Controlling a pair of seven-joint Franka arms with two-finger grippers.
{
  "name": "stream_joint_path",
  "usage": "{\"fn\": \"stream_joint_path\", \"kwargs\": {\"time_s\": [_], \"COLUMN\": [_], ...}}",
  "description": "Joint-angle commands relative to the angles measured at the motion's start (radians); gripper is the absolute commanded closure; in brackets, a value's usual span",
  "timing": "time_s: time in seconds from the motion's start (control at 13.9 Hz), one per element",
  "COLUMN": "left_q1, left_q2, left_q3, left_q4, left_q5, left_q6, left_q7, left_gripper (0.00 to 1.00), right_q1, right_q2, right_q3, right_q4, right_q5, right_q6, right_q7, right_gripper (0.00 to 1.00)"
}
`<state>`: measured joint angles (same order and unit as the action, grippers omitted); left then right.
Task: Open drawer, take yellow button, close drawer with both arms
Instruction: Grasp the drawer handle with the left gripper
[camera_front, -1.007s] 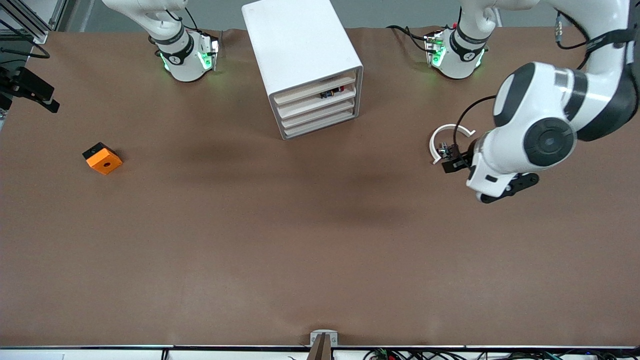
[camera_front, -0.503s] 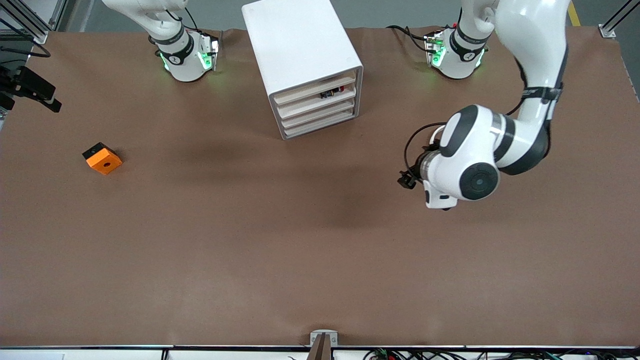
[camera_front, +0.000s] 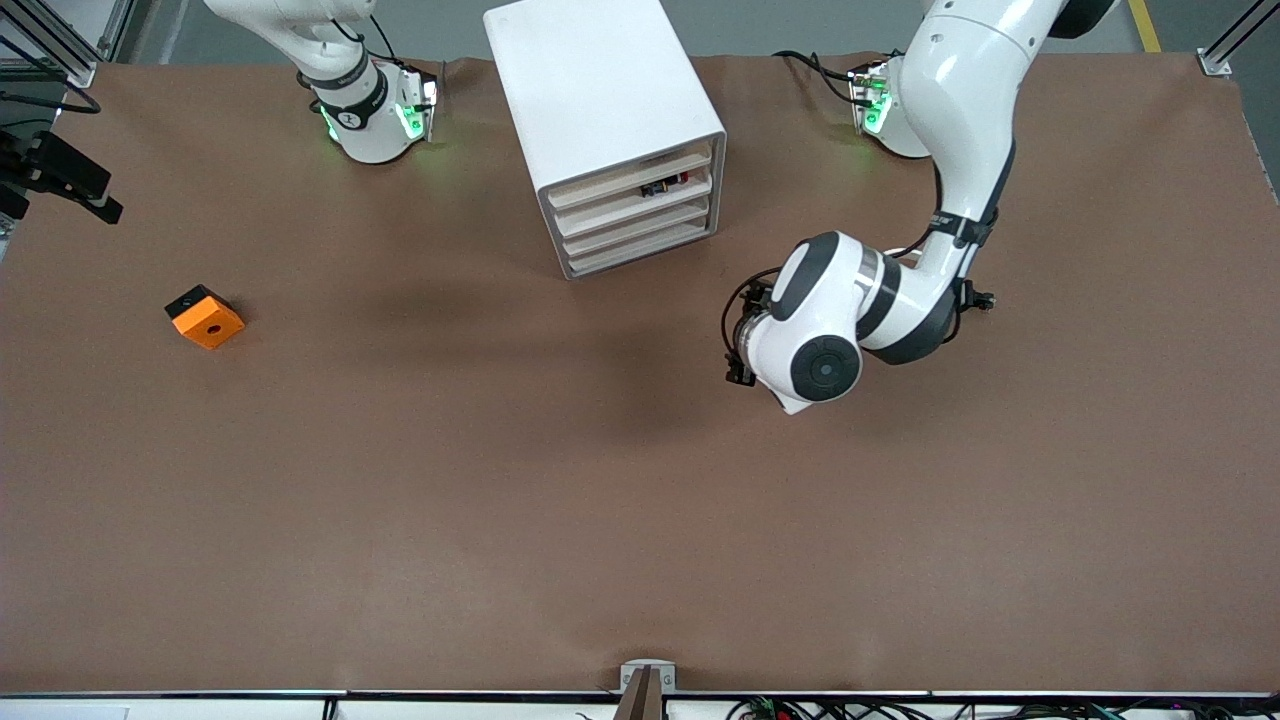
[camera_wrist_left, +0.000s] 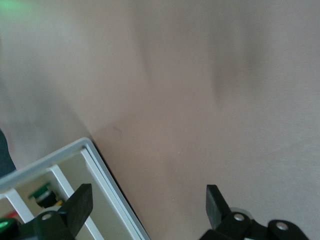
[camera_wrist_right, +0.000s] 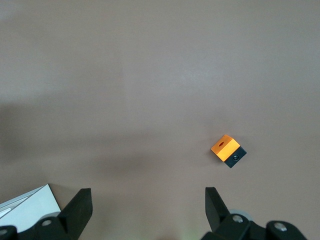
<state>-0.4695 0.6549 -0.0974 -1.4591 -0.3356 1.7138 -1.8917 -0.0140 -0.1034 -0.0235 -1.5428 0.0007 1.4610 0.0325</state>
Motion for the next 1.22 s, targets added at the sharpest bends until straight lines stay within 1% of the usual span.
{"fn": "stream_joint_path", "kwargs": {"time_s": [0.0,0.14,0.22,0.29,0.36,0.5,0.58,0.65,0.86,1.08,1.15], "left_q1": [-0.006,-0.012,-0.014,-0.021,-0.024,-0.024,-0.024,-0.024,-0.073,-0.087,-0.086], "left_q2": [0.015,0.017,0.015,0.015,0.018,0.022,0.023,0.025,0.043,0.042,0.045], "left_q3": [0.005,0.005,0.004,-0.007,-0.016,-0.019,-0.019,-0.019,-0.019,-0.024,-0.036], "left_q4": [0.031,0.025,0.02,0.02,0.022,0.02,0.019,0.02,0.023,0.026,0.026], "left_q5": [-0.1,-0.186,-0.201,-0.204,-0.214,-0.264,-0.317,-0.342,-0.35,-0.359,-0.4], "left_q6": [-0.008,-0.013,-0.032,-0.084,-0.144,-0.207,-0.212,-0.212,-0.21,-0.211,-0.21], "left_q7": [-0.201,-0.401,-0.481,-0.504,-0.507,-0.503,-0.492,-0.488,-0.454,-0.376,-0.356], "left_gripper": [0.0,0.0,0.0,0.0,0.0,0.0,0.0,0.0,0.0,0.0,0.0], "right_q1": [-0.001,0.0,0.0,0.0,0.0,-0.001,-0.001,-0.001,-0.001,-0.001,0.0], "right_q2": [-0.024,-0.024,-0.024,-0.024,-0.024,-0.024,-0.024,-0.024,-0.024,-0.024,-0.024], "right_q3": [-0.001,-0.001,-0.001,-0.001,-0.001,-0.001,-0.001,-0.001,-0.001,0.0,0.001], "right_q4": [-0.014,-0.014,-0.014,-0.014,-0.014,-0.014,-0.014,-0.014,-0.016,-0.014,-0.014], "right_q5": [0.012,0.012,0.01,0.01,0.01,0.008,0.008,0.008,0.007,-0.02,-0.034], "right_q6": [-0.007,-0.007,-0.007,-0.008,-0.007,-0.008,-0.008,-0.01,-0.008,0.002,0.002], "right_q7": [0.009,0.009,0.009,0.009,0.009,0.009,0.009,0.009,0.009,0.007,0.007], "right_gripper": [0.0,0.0,0.0,0.0,0.0,0.0,0.0,0.0,0.0,0.0,0.0]}}
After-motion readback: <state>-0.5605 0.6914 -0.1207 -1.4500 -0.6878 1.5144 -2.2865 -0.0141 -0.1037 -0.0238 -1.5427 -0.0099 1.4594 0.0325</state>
